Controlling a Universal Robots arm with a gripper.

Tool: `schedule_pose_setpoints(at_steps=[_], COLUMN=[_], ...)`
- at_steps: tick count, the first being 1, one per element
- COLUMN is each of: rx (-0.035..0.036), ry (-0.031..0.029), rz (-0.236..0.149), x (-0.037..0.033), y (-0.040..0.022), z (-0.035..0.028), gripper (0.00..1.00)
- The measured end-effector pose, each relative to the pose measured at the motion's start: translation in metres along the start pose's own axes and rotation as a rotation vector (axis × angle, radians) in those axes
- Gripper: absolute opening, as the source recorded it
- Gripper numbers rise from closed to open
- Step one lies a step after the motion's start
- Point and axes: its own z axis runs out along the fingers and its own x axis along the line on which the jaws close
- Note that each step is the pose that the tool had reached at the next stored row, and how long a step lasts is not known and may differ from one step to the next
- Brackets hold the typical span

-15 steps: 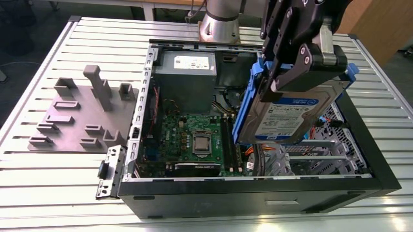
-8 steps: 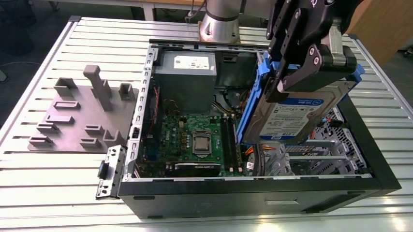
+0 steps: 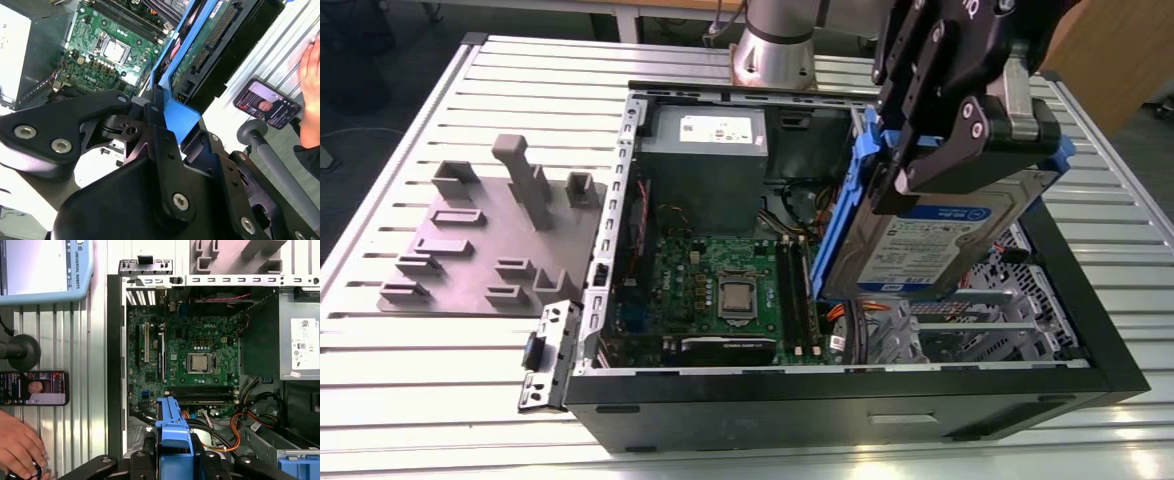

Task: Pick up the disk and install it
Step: 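Insert the disk into the insertion slot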

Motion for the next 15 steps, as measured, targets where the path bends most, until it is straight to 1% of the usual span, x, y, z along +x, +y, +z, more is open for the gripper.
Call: schedule_pose_setpoints(at_steps=[3,11,15], rx=[-0.0001,-0.0007,-0.0009], ry=[0.0003,0.0002,0.0001], rz=[0.000,0.000,0.000], x=[0.0000,-0.0006,-0.0007], y=[-0.0059,-0.0285,-0.0355], z=[0.0009,0.0042,0.0060], gripper=[0.36,0.36,0.36])
